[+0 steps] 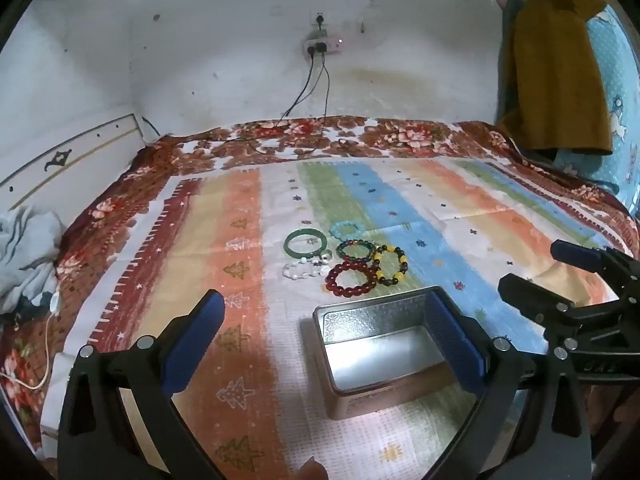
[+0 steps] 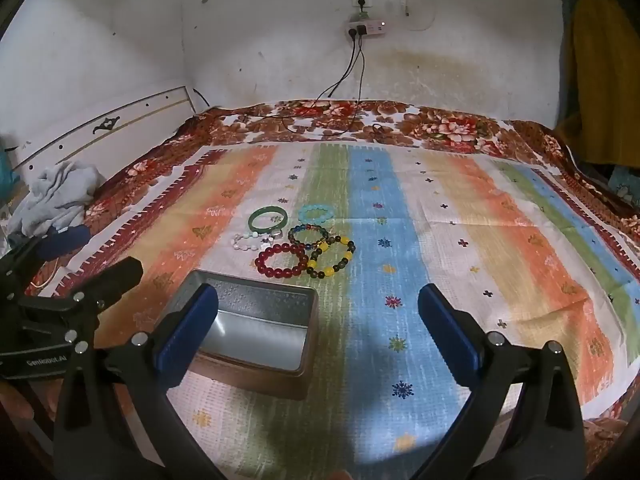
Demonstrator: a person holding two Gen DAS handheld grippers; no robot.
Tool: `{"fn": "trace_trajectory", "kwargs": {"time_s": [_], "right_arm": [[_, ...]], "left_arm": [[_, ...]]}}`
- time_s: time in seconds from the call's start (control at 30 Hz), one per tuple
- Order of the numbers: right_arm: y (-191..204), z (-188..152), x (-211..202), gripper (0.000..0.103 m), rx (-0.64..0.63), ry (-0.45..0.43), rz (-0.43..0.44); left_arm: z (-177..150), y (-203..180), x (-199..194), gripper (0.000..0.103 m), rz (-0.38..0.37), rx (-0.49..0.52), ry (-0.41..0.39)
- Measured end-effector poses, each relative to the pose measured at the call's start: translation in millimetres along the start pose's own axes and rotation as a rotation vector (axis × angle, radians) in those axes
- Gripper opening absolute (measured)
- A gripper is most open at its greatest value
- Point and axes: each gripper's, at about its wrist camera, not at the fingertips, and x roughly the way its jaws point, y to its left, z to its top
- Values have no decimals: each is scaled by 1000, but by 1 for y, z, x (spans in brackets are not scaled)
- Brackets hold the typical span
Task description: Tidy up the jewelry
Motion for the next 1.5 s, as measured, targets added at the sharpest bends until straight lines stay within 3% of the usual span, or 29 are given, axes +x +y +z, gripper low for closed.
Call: {"fn": "trace_trajectory", "kwargs": {"time_s": [0.2,0.73,1.27,1.5], "right_arm": [[-4,0,0,98,20,4,1],[-22,6,5,98,76,18,-3],[-21,4,9,98,80,43,-10],[-20,5,8,98,61,40,-30]], "left_arm": [[-5,-2,5,98,23,3,10],[1,23,3,98,-4,-84,6],[-2,21,11,98,-17,-48,71],[-2,19,11,98,3,-32,61]]}}
